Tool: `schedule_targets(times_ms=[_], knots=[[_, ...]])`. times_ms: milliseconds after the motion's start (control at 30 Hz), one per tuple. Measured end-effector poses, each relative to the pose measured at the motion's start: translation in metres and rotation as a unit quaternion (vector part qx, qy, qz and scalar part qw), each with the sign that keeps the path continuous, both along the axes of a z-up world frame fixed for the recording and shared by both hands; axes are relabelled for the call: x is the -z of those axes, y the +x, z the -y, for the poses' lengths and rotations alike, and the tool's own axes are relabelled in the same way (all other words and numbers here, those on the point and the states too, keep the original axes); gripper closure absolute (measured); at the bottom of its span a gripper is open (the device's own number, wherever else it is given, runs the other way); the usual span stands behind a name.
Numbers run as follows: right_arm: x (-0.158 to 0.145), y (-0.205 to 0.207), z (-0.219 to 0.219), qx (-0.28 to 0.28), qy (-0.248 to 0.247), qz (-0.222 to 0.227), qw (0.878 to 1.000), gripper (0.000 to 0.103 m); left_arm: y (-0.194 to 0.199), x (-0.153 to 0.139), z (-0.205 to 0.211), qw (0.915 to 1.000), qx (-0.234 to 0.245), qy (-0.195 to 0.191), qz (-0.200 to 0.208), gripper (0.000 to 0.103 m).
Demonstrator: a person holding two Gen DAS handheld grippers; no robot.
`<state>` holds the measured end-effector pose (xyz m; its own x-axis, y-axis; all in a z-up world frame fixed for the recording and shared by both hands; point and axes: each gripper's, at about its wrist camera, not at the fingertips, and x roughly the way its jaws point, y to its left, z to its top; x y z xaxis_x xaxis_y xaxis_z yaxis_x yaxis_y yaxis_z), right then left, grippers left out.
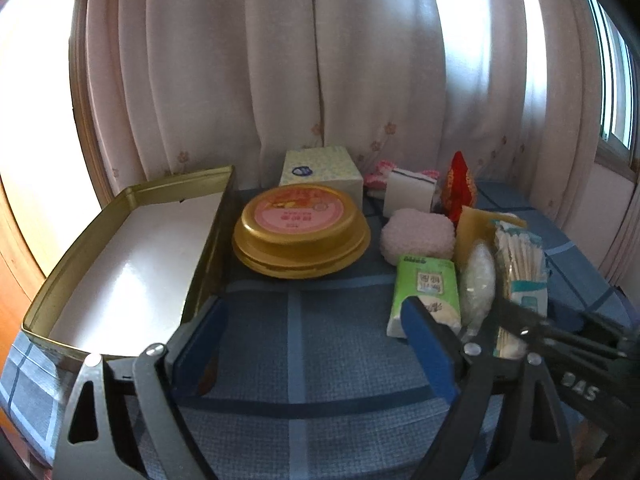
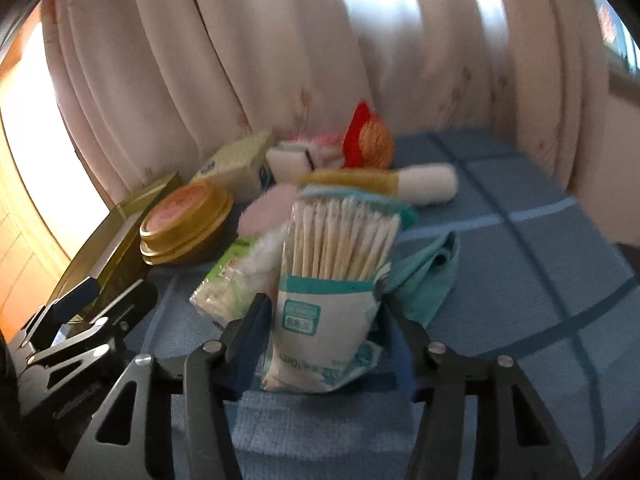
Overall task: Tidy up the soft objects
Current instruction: 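Grasp the cotton swab bag with the right gripper while the left gripper grasps the plastic bag, then carry both bags to the gold tray and open both grippers to drop them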
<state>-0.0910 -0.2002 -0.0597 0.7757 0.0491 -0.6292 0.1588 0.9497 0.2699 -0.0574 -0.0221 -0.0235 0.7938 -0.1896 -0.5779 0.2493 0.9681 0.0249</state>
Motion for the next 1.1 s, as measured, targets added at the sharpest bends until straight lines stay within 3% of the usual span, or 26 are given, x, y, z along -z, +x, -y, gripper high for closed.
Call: schedule_targets(times_ms=[100, 167, 367, 533, 633, 700, 800, 833, 900, 1033, 1100], knots=[[0.002, 0.0, 0.002, -0.013, 0.009, 0.003, 1.0, 0.062, 0.001, 0.0, 0.001, 1.0, 0.007, 0.001, -0.002, 0.013], [-0.002, -0.009, 0.005, -0.021, 0.023, 0.025, 0.999, 0.063, 0.001, 0.0, 0.001, 0.9999, 0.011, 0.001, -0.001, 0.013], [-0.028, -0.048, 0.024, 0.007, 0.004, 0.107, 0.994, 0.064, -0.001, -0.006, 0.013, 0.9988, 0.047, -0.009, 0.005, 0.013], [-0.035, -0.069, 0.044, 0.064, -0.044, 0.126, 0.989, 0.064, -0.004, -0.014, 0.043, 0.9936, 0.111, 0.001, 0.017, 0.014], [-0.031, -0.071, 0.056, 0.078, -0.029, 0.121, 0.989, 0.064, 0.001, -0.012, 0.071, 0.9894, 0.142, 0.029, 0.01, 0.029], [-0.03, -0.072, 0.061, 0.083, -0.027, 0.118, 0.989, 0.064, 0.01, -0.003, 0.091, 0.9867, 0.152, 0.057, -0.012, 0.046], [-0.029, -0.072, 0.063, 0.084, -0.028, 0.116, 0.989, 0.064, 0.024, 0.008, 0.108, 0.9807, 0.175, 0.053, -0.069, 0.053], [-0.029, -0.072, 0.064, 0.085, -0.028, 0.115, 0.989, 0.064, 0.023, 0.008, 0.111, 0.981, 0.171, 0.059, -0.07, 0.056], [-0.029, -0.074, 0.066, 0.086, -0.023, 0.113, 0.99, 0.064, 0.018, 0.004, 0.117, 0.9795, 0.183, 0.066, -0.053, 0.08], [-0.027, -0.071, 0.068, 0.082, -0.013, 0.104, 0.991, 0.064, 0.026, 0.013, 0.123, 0.9763, 0.184, 0.08, -0.082, 0.087], [-0.027, -0.071, 0.069, 0.084, -0.012, 0.103, 0.991, 0.064, 0.031, 0.01, 0.112, 0.9774, 0.185, 0.043, -0.094, 0.089]])
